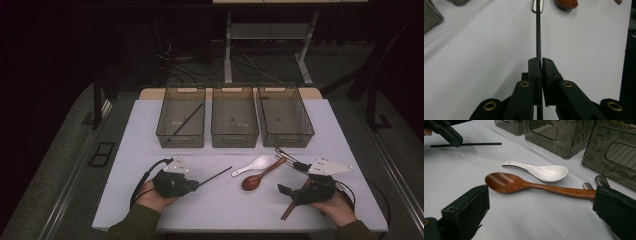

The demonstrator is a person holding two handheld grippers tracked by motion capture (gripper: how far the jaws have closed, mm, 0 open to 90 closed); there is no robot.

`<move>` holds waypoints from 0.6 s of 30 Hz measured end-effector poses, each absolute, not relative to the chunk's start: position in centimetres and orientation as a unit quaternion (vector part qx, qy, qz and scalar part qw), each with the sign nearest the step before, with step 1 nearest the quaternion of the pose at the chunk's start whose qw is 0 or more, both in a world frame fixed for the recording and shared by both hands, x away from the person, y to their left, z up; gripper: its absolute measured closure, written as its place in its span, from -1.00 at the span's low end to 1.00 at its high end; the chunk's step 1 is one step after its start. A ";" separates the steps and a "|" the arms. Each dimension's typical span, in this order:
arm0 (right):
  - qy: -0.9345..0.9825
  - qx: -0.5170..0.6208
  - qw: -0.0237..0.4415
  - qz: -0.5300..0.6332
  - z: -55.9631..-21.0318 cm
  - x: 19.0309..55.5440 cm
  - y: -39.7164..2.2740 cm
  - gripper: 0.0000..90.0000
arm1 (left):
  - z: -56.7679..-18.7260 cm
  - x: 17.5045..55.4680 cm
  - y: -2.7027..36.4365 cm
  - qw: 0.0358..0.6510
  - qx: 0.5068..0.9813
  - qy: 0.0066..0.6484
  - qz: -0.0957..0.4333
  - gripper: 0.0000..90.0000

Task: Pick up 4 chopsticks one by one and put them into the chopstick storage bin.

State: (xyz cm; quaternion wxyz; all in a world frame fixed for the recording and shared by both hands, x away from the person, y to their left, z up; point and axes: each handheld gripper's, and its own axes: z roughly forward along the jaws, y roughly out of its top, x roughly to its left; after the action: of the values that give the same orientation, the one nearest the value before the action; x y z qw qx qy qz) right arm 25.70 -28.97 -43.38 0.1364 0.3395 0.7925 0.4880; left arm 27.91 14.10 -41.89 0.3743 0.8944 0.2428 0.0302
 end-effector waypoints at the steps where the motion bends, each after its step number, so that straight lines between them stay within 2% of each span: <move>1: 0.792 0.339 0.136 0.488 -43.4 25.7 -29.0 -0.98 | -41.8 27.9 14.2 0.377 0.893 0.244 0.029 0.91; 18: 0.791 0.340 0.134 0.490 -43.4 25.7 -29.0 -0.98 | -40.5 29.0 14.9 0.397 0.881 0.255 0.035 0.91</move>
State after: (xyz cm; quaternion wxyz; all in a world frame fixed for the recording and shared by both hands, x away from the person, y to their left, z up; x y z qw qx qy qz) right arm 25.70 -28.97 -43.35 0.1338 0.3396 0.7915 0.4902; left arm 29.04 14.88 -40.45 0.3965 0.8813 0.2546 0.0351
